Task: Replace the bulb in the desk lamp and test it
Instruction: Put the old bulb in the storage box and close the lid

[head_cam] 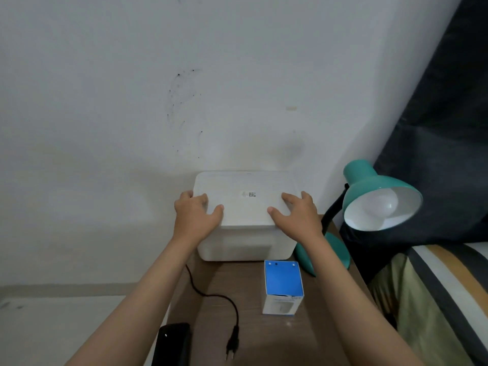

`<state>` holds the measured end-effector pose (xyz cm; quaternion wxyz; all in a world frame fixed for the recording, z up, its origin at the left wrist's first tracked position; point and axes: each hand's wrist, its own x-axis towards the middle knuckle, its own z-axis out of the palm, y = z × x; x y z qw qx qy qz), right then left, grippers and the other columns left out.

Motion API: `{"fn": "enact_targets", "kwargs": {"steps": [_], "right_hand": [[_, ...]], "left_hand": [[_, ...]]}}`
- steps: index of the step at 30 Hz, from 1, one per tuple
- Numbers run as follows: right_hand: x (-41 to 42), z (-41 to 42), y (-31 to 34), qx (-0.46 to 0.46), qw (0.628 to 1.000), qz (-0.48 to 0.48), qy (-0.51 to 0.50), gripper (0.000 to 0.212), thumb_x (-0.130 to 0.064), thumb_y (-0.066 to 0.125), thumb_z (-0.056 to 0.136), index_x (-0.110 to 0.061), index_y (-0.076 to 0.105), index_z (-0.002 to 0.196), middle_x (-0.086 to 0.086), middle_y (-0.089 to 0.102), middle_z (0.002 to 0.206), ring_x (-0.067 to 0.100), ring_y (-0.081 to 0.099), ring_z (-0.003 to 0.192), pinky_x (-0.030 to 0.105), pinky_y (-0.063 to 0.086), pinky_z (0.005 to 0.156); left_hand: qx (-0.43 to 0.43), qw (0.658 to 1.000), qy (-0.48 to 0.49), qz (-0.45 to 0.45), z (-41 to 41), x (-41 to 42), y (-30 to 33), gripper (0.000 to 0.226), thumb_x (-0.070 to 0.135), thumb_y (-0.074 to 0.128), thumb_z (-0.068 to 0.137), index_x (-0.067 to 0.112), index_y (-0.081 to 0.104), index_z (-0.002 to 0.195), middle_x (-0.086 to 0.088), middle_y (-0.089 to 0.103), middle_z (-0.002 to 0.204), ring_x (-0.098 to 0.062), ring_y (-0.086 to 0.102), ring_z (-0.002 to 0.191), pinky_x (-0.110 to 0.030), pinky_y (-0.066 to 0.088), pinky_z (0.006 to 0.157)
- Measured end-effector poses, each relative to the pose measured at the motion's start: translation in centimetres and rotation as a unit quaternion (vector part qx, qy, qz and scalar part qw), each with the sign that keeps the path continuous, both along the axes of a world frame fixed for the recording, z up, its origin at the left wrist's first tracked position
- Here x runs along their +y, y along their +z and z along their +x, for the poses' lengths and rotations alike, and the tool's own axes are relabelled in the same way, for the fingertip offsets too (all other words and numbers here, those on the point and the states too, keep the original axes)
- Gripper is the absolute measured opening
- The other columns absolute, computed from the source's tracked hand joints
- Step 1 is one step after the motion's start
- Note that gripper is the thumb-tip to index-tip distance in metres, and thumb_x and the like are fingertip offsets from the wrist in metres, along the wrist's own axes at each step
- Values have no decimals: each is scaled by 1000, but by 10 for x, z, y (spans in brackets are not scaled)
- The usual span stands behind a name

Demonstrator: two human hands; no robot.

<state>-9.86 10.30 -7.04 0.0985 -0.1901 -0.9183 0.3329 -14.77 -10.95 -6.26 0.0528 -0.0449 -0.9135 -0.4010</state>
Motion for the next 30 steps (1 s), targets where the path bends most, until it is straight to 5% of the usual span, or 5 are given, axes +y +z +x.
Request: {"fn": "enact_targets", "kwargs": {"steps": [9,13,17,20,30], "right_hand": [[-2,-7,5,-18,1000,-5,-11,69,-53,58,81,-20,39,139,14,21,153,31,28,138,45,35,105],[-1,-9,9,-4,1000,12,-20,68,-52,60,79,-18,43,136,13,25,151,30,29,137,45,38,102],[1,-12,7,-16,1000,10,-16,70,-52,60,80,-18,40,138,12,22,152,30,29,137,44,37,103],[1,-11,1,-20,1000,4,-12,71,-54,57,82,-19,38,140,12,19,154,29,24,140,43,34,106],[5,-2,-2,-18,1000,21,-10,70,-58,56,80,-25,38,139,7,17,155,28,47,127,39,42,94]], "left_hand": [[-22,999,-22,-34,-11,-1,3,37,39,63,82,2,61,81,-22,47,121,-35,33,126,-28,28,81],[-14,999,-22,-20,-10,-1,5,40,37,64,83,28,32,60,-22,48,122,-33,33,127,-28,26,81],[-9,999,-18,-28,-16,-1,3,27,38,64,82,13,54,77,-23,49,122,-32,33,126,-28,25,81],[-6,997,-31,-64,-19,-1,-5,42,41,61,83,0,63,92,-22,47,123,-35,34,124,-31,31,83],[9,995,-28,-92,-16,-5,-10,43,47,59,81,4,62,82,-20,53,105,-34,40,114,-34,35,85]]}}
